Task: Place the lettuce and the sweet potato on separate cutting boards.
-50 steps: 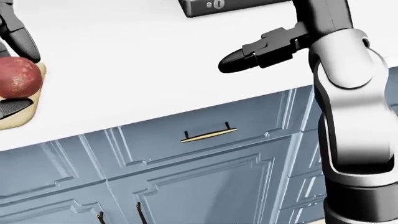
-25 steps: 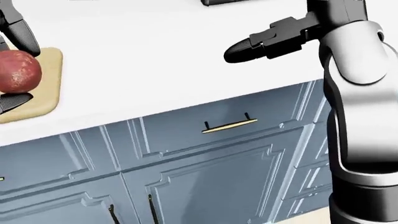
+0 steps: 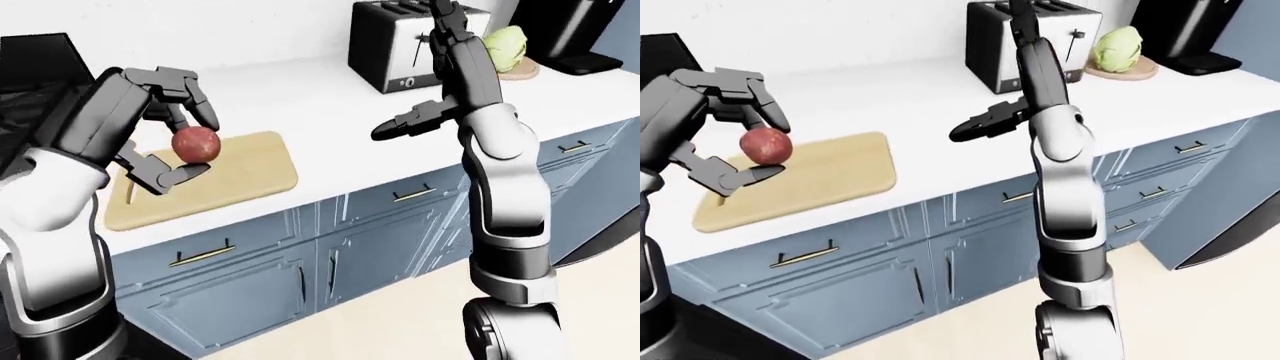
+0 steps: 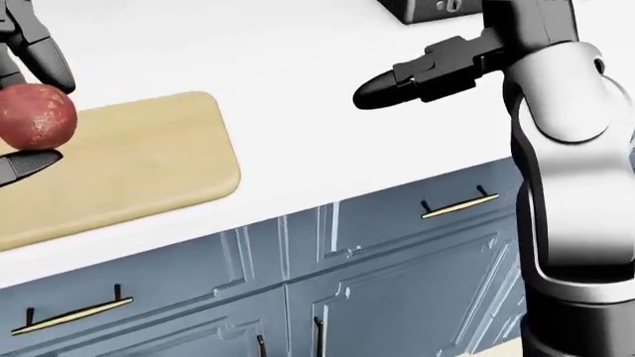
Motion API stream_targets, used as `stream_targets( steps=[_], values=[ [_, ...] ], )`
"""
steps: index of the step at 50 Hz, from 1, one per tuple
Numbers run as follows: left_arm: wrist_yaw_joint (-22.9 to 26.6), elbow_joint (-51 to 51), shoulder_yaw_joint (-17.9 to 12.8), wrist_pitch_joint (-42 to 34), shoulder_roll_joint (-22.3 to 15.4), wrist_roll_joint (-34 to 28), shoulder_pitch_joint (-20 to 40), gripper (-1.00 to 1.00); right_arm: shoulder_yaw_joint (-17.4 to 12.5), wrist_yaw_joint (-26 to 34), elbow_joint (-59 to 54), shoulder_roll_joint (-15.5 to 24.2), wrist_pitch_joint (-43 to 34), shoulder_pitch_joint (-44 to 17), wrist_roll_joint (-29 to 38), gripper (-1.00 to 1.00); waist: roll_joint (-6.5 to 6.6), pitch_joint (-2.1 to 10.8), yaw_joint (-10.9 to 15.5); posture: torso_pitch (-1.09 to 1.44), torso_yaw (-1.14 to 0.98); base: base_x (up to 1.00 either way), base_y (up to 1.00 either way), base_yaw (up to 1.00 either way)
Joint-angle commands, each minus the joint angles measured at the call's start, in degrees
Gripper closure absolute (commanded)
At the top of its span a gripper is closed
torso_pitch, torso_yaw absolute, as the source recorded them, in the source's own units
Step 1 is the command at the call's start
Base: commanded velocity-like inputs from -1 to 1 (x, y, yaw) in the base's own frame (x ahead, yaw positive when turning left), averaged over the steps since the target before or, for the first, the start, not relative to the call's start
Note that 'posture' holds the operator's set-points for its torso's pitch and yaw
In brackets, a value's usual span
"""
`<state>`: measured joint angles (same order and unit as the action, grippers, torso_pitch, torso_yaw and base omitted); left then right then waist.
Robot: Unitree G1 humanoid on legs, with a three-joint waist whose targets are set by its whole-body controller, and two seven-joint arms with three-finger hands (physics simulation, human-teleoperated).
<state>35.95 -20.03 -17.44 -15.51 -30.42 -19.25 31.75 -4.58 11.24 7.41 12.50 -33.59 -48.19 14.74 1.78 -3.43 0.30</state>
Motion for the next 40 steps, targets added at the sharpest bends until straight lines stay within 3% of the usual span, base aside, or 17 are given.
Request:
stream_targets(
  steps=[1,9,11,13,14,18,21,34,37,40],
  values=[
    [-1.23,-0.27,-0.28,1.34,-0.59,-0.56,1.88,1.0,-0.39,-0.51,1.11,0.46,1.23,-1.48,0.16,-1.0,0.91,0.99,-0.27,0.0,0.0,0.0,0.0,0.0],
    [-2.83,5.08,1.62,2.21,-0.13,-3.83,4.57,1.0,-0.41,-0.37,1.6,0.49,0.93,-1.32,0.02,-1.0,-1.18,0.52,0.68,0.0,0.0,0.0,0.0,0.0],
    [-3.17,7.01,2.15,2.56,-0.11,-4.66,5.63,1.0,-0.35,-0.37,1.56,0.43,0.99,-1.32,0.02,-1.0,-2.57,0.51,1.12,0.0,0.0,0.0,0.0,0.0],
    [-3.88,10.1,2.83,3.13,-0.11,-5.5,7.29,1.0,-0.28,-0.37,1.6,0.36,1.0,-1.28,0.03,-1.0,-5.23,1.16,1.66,0.0,0.0,0.0,0.0,0.0],
    [-4.26,11.92,3.29,3.82,-0.11,-5.9,8.17,1.0,-0.25,-0.35,1.73,0.3,0.98,-1.18,0.05,-1.0,-3.36,0.7,1.42,0.0,0.0,0.0,0.0,0.0],
    [-4.81,16.12,4.31,4.91,-0.04,-6.96,11.0,1.0,-0.29,-0.38,1.77,0.23,1.02,-1.04,0.03,-1.0,-2.12,1.92,0.64,0.0,0.0,0.0,0.0,0.0],
    [-5.39,19.18,5.06,6.05,0.25,-7.88,12.47,1.0,-0.31,-0.42,1.73,0.21,1.16,-0.97,-0.03,-1.0,-0.99,2.11,0.09,0.0,0.0,0.0,0.0,0.0],
    [-5.16,25.16,5.49,9.09,-0.38,-10.48,12.89,1.0,-0.36,-0.54,2.4,0.21,0.87,-0.59,-0.25,-1.0,-1.19,3.1,-0.5,0.0,0.0,0.0,0.0,0.0],
    [-4.29,30.79,6.76,12.07,-1.24,-12.71,14.18,1.0,-0.38,-0.56,2.64,0.18,0.78,-0.44,-0.29,-1.0,-1.3,3.24,-0.36,0.0,0.0,0.0,0.0,0.0],
    [-5.5,39.33,7.87,15.3,-1.71,-14.98,19.16,1.0,-0.32,-0.55,2.95,0.09,0.63,-0.31,-0.29,-1.0,-1.43,3.38,-0.16,0.0,0.0,0.0,0.0,0.0]
  ],
)
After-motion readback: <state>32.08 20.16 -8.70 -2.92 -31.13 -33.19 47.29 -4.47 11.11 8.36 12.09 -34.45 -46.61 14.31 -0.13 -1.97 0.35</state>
